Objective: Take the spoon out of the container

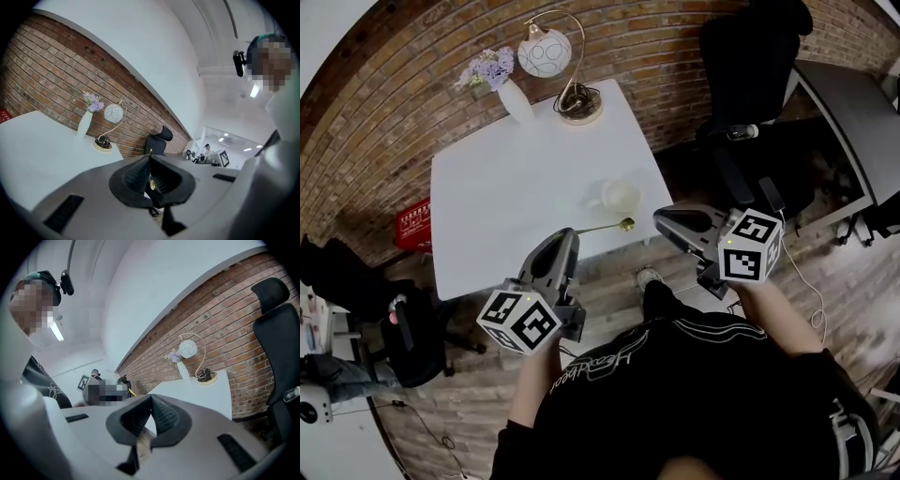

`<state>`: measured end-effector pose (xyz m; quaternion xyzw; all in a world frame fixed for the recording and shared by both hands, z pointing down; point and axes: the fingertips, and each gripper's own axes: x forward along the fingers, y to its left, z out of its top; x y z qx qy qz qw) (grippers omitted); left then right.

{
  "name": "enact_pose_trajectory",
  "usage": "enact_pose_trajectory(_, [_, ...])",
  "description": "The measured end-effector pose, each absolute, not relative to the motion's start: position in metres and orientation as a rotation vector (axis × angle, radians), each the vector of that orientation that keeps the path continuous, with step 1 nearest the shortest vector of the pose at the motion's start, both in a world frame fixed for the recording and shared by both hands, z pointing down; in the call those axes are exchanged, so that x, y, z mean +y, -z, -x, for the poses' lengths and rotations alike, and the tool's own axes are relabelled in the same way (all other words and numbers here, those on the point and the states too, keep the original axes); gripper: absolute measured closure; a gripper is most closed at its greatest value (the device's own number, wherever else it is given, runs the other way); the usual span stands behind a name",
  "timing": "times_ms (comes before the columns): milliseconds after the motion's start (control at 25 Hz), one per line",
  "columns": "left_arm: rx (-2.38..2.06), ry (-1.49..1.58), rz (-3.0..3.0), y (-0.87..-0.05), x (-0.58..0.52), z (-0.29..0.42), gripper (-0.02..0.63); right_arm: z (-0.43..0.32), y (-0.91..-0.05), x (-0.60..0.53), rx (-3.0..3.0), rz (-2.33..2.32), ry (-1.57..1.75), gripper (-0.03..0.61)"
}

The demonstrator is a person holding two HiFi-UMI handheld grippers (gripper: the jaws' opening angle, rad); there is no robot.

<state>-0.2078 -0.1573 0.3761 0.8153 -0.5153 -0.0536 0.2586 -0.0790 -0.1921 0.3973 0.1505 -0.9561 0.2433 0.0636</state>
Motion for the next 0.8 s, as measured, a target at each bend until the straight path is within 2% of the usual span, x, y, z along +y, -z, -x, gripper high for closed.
enact_pose_trajectory(800, [-1.358,0.126,-2.223,-0.373,-0.119,0.19,0.606,0.077,-0.394,-0.158,-2.926,-0.439,-0.714,0.581])
